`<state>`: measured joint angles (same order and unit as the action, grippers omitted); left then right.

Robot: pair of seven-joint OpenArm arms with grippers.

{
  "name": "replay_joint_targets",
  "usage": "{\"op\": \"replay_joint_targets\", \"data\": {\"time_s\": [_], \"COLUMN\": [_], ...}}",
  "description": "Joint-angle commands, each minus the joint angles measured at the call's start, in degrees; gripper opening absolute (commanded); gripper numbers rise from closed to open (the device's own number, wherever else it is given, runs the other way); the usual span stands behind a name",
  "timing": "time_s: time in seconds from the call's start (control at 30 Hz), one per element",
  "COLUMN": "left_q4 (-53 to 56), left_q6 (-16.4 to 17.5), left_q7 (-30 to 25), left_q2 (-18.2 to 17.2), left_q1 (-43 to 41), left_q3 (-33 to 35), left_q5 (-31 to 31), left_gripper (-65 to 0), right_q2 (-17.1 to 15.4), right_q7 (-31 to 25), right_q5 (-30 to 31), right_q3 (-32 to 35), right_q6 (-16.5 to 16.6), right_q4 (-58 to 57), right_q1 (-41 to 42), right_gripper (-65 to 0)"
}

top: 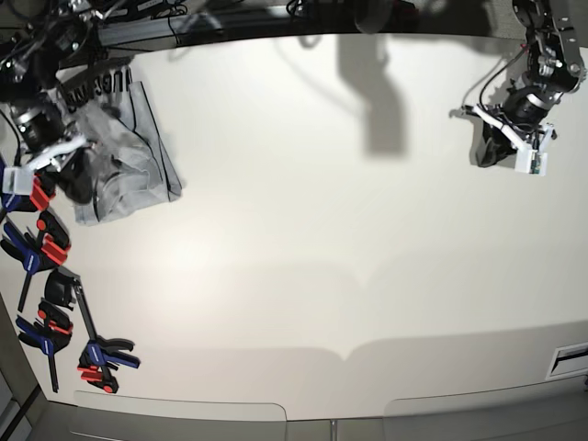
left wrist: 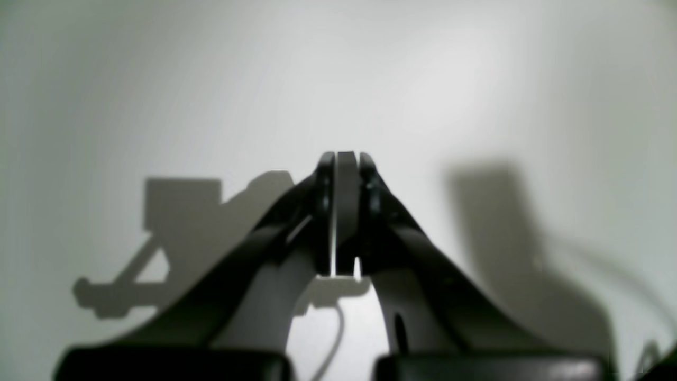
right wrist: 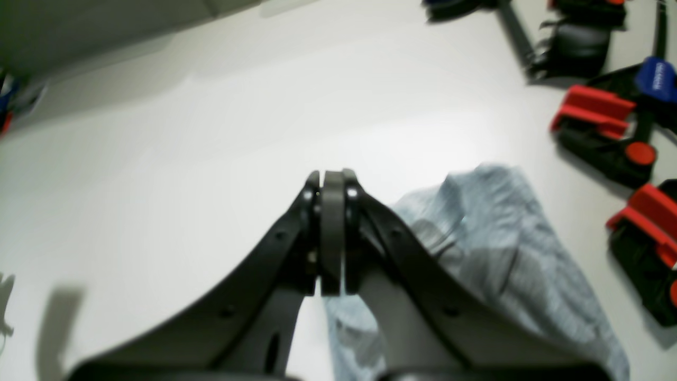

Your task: Fold the T-shirt properly

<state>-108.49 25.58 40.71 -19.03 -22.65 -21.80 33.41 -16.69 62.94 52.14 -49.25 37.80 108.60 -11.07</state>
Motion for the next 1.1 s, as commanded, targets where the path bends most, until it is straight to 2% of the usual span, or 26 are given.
{"op": "replay_joint_targets", "data": {"time_s": [0.0, 0.07, 0.23, 0.4, 0.53, 0.7, 0.87, 0.93, 1.07], "left_q4": [-1.97, -4.15, -13.62, -22.47, -21.88, -14.82, 0.66, 8.04, 22.75], "left_q6": [0.79, 1.09, 1.09, 1.77, 1.92, 1.92, 1.90, 1.92, 1.97], "left_q7": [-1.31, -1.33, -1.09, 3.80, 5.35, 5.35, 4.61, 2.80, 1.84], "left_q2": [-0.83, -0.76, -0.68, -0.70, -0.68, -0.70, -0.70, -0.70, -0.70], "left_q1": [-0.39, -2.16, -9.60, -19.45, -26.91, -34.03, -35.36, -34.49, -30.58], "left_q3": [-0.35, -0.35, -0.35, -0.35, -0.35, -0.33, -0.33, -0.28, -0.22], "left_q5": [1.18, 2.10, 2.05, 0.85, -2.60, -2.27, -2.25, -1.53, 2.21], "left_gripper": [-65.0, -65.0, -65.0, -65.0, -65.0, -65.0, -65.0, -65.0, -65.0], "right_q2": [-1.07, -1.07, -0.92, -0.94, -0.94, -0.94, -0.94, -0.96, -1.25], "right_q7": [-0.79, 0.33, 5.22, 11.72, 15.02, 15.39, 13.07, 8.76, -2.12], "right_q5": [2.91, 5.53, 13.11, 19.12, 20.46, 20.02, 14.49, 8.52, -7.91], "right_q3": [-0.31, -0.28, -0.28, -0.28, -0.22, 1.22, 11.13, 17.22, 30.12], "right_q6": [1.11, 2.20, 2.20, 2.20, 2.20, 2.20, 2.20, 2.20, 2.20], "right_q4": [2.64, 5.68, 11.45, 13.33, 13.31, 13.27, 12.00, 9.42, -0.52], "right_q1": [-0.92, -3.85, -10.34, -18.05, -26.36, -35.54, -42.25, -43.65, -44.00], "right_gripper": [-65.0, -65.0, -65.0, -65.0, -65.0, -65.0, -65.0, -65.0, -65.0]}}
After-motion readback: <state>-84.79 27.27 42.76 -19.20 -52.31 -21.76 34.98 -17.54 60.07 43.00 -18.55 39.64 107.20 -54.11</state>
